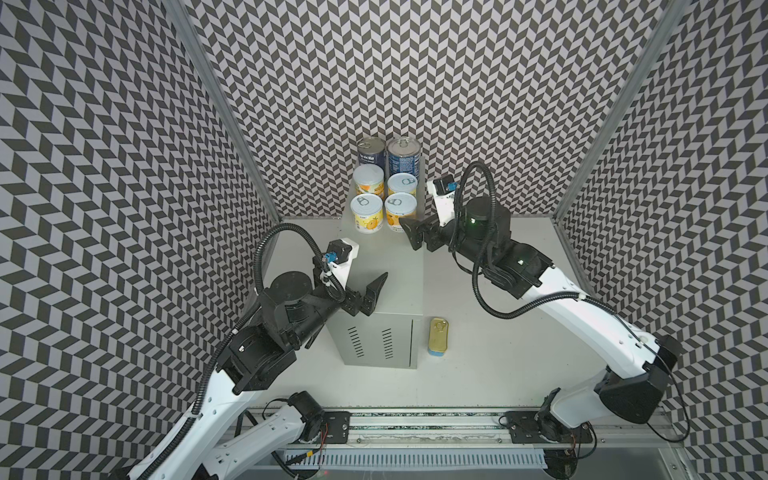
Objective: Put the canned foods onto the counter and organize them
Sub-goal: 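Open the right gripper and draw it back while the left retracts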
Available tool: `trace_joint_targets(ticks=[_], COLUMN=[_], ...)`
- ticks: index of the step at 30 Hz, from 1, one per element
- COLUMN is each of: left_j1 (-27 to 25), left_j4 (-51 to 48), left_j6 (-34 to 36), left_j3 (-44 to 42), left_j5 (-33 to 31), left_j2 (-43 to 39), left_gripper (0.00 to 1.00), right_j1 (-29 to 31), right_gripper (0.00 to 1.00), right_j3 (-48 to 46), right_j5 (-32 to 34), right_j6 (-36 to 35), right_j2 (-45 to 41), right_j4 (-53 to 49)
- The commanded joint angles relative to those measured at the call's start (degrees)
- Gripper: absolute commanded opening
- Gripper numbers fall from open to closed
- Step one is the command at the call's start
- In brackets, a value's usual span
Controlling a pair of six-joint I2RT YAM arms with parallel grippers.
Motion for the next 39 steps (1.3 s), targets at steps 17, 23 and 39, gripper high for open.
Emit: trace_joint_targets(ticks=[17,23,39], left_j1=[2.14,5.9,12.26], left_j4=[-0.4,2.94,8.66], left_j6=[-3.72,-4.44,-7.56], left_j3=[2.09,2.26,2.09], left_j5=[-18.04,-11.24,-0.98], left_j2=[1.18,3.57,9.83], left_gripper=[1.0,1.0,1.0], right_j1=[-0.68,-0.67,-1.11], right_gripper=[0.99,0.99,0.99], right_j3=[3.22,0.41,-11.08], right_j5=[8.2,7.52,9.69], right_j6=[3.28,3.04,1.4], right_j2=[-0.1,-2.81,-13.47], right_j4=[-2.4,-2.9,-4.74])
